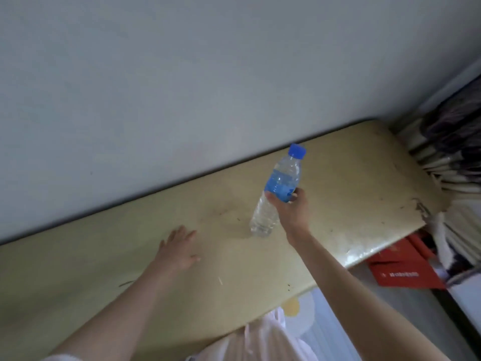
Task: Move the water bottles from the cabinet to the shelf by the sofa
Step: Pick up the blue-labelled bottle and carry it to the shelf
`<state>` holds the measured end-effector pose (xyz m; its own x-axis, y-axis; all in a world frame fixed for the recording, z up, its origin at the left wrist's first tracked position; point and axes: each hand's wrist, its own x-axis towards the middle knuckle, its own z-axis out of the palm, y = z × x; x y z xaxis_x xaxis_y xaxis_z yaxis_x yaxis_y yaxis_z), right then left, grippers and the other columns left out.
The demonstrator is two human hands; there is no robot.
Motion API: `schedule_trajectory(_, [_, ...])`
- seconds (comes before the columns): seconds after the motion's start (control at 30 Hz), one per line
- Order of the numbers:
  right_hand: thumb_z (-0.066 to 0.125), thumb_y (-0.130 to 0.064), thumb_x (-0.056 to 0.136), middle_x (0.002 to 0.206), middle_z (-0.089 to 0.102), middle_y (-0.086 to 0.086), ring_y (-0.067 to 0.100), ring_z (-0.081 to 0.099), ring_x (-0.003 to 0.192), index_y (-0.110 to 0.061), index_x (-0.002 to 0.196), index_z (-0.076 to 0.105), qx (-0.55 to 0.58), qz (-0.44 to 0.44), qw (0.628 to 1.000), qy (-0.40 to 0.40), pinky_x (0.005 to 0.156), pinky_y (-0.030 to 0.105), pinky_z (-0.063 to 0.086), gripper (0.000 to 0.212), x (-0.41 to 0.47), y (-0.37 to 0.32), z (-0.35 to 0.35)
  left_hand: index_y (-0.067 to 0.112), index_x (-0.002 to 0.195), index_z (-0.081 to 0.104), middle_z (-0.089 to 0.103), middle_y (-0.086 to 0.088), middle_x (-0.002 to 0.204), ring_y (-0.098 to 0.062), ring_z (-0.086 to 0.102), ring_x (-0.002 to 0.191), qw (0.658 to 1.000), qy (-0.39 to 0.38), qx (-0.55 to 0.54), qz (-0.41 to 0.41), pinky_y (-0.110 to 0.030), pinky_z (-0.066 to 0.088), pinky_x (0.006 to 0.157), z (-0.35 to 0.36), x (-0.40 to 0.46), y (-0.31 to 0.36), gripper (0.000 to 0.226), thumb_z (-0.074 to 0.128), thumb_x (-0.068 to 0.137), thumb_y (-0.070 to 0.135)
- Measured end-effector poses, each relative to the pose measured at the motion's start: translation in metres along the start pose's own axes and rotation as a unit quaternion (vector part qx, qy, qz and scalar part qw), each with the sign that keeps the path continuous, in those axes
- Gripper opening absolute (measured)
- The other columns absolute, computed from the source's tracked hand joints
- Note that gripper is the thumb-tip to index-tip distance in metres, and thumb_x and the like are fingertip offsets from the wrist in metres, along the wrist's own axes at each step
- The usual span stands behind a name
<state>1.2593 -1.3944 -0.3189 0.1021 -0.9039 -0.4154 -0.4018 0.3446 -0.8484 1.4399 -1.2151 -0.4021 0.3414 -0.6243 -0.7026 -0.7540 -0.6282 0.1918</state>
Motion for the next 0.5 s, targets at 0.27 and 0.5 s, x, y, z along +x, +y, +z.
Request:
schedule_trajectory(0.27, [0.073,-0.02,0.075,0.094,0.066,-0.007,0.004,0.063,0.083,-0.02,0.106,0.056,0.095,-0.082,0.99,0.068,0.068,0.014,0.047,0.036,-0.15,0.043,-0.078,0.021,0.143,0.019,0.009,-0.01,0.154,-0.027,0.009,0.141,0.964,0.143,-0.066,0.216,-0.042,0.015,0.114,-0.009,-0.095,0.037,0.067,0.056,0.087,0.029])
schedule_trajectory(0.5, [0.073,-0.041,0.06,0.109,0.06,-0.006,0.012,0.057,0.1,-0.054,0.099,0.05,0.051,-0.094,0.974,0.198,0.087,0.033,0.048,0.047,-0.268,0.103,-0.181,0.019,0.141,0.026,0.015,-0.012,0.153,-0.032,0.013,0.14,0.902,0.183,0.067,0.385,-0.047,0.017,0.113,0.008,-0.173,0.114,0.058,0.045,0.09,0.039])
